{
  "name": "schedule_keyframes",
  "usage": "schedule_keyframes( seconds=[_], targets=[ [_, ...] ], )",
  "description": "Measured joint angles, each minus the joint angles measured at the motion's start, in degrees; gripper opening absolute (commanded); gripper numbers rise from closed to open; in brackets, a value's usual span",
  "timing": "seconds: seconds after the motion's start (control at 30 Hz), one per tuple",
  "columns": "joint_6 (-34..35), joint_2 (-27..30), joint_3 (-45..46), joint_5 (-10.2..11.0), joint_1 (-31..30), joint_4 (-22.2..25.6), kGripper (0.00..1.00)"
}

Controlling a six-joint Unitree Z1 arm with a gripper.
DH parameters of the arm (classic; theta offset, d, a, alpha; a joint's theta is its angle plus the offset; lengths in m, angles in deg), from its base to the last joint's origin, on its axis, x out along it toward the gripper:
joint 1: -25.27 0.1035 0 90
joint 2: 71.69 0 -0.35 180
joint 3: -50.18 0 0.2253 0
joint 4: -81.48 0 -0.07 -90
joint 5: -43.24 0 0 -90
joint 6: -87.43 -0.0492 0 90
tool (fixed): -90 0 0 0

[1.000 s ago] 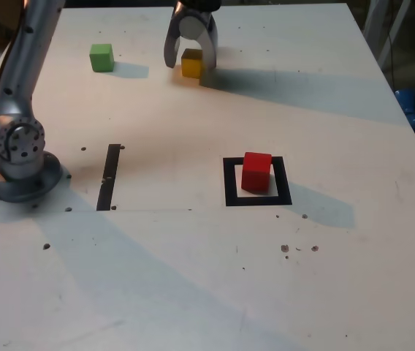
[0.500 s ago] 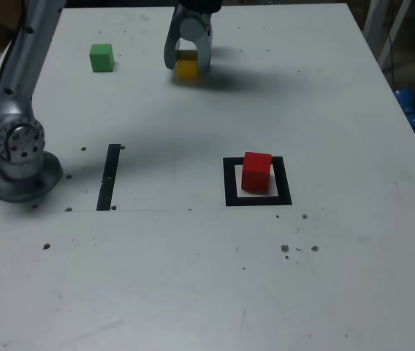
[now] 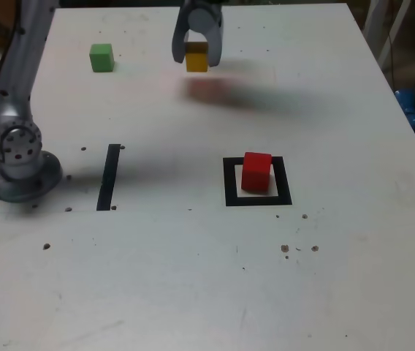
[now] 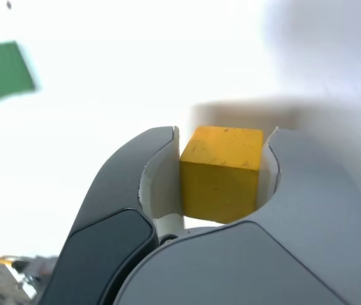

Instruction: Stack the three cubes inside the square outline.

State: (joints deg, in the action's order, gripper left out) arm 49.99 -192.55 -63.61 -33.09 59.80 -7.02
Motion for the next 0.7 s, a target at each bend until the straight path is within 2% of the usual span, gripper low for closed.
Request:
schedule_keyframes(
  seconds=[0.3,0.7],
  targets=[
    [10.93,4.67,0.00,-2.87,-11.37,6.12,0.38],
    [20.82,6.52,-1.32,-5.65,-23.05,9.99,0.38]
  ],
)
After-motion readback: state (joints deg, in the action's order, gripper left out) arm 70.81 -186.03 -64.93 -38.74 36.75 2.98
